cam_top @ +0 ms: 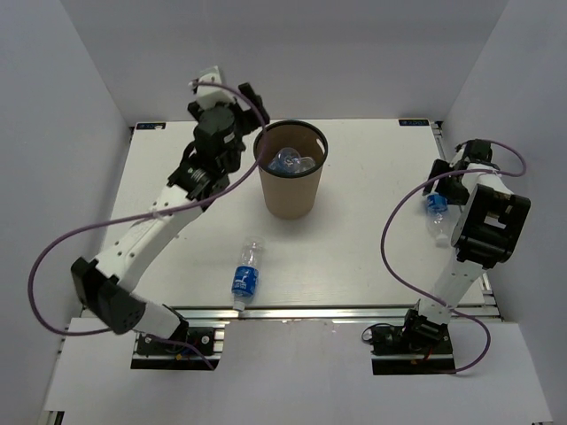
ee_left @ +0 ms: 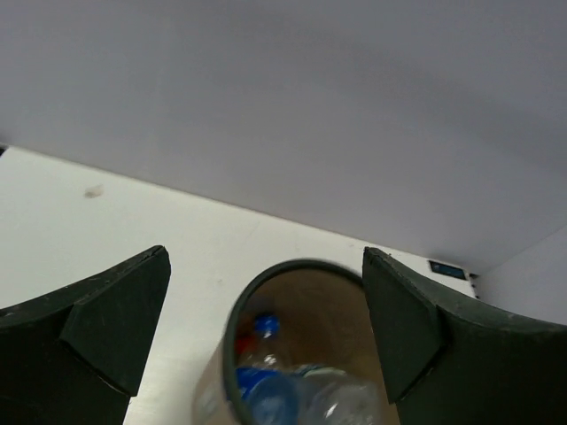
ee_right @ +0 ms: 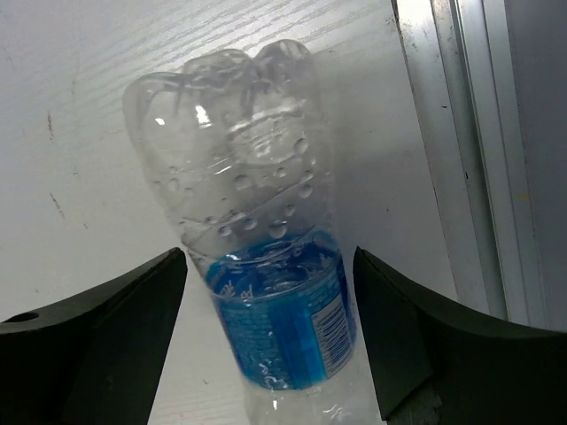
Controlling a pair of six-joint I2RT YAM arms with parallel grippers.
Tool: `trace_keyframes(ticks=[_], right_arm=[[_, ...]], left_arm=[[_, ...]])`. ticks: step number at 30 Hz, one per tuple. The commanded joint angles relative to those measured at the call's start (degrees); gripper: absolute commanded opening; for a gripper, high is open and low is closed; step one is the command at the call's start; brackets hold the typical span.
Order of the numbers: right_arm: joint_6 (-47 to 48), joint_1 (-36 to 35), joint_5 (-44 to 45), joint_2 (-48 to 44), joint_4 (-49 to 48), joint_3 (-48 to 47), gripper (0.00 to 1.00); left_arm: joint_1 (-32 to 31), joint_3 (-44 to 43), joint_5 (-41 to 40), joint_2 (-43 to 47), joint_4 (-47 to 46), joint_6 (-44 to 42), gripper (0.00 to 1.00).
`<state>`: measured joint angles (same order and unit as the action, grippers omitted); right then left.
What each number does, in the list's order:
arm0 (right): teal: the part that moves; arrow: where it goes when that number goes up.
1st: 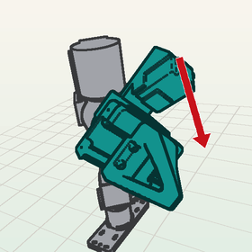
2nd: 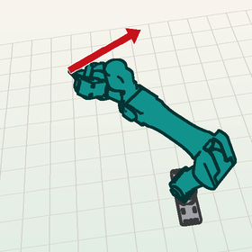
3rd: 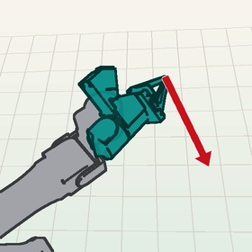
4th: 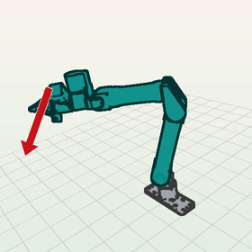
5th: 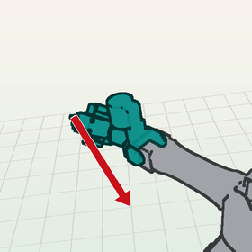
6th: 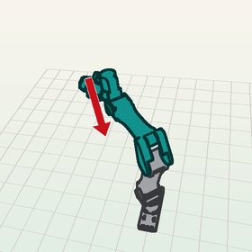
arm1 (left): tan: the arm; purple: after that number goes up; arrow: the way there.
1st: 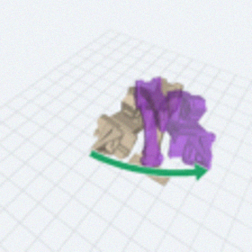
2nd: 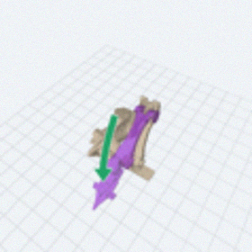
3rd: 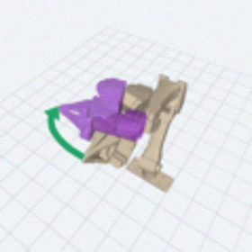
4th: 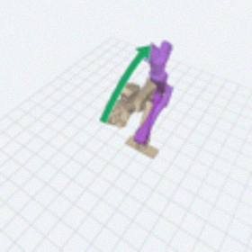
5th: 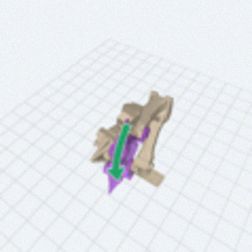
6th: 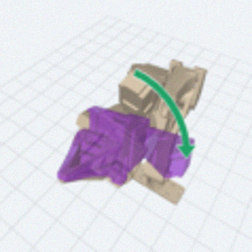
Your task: Put the plastic bottles in the bin
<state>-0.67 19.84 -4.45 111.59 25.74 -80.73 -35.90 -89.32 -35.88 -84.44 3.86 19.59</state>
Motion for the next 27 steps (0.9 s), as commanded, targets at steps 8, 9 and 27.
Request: trace_keyframes(ticks=[8,9,27], right_arm=[[-1.00,-2.08,8.31,-0.31,-2.00,1.89,0.45],[-1.18,-2.34,9.53,-0.93,-2.44,2.24,0.38],[1.28,-24.53,-13.92,-23.08,-13.13,-5.92,0.13]], left_arm=[[-0.05,19.96,-14.03,18.52,7.47,10.63,0.98],[0.04,21.63,-15.52,20.53,8.26,11.34,0.98],[0.13,34.38,-10.54,23.28,23.64,27.95,0.98]])
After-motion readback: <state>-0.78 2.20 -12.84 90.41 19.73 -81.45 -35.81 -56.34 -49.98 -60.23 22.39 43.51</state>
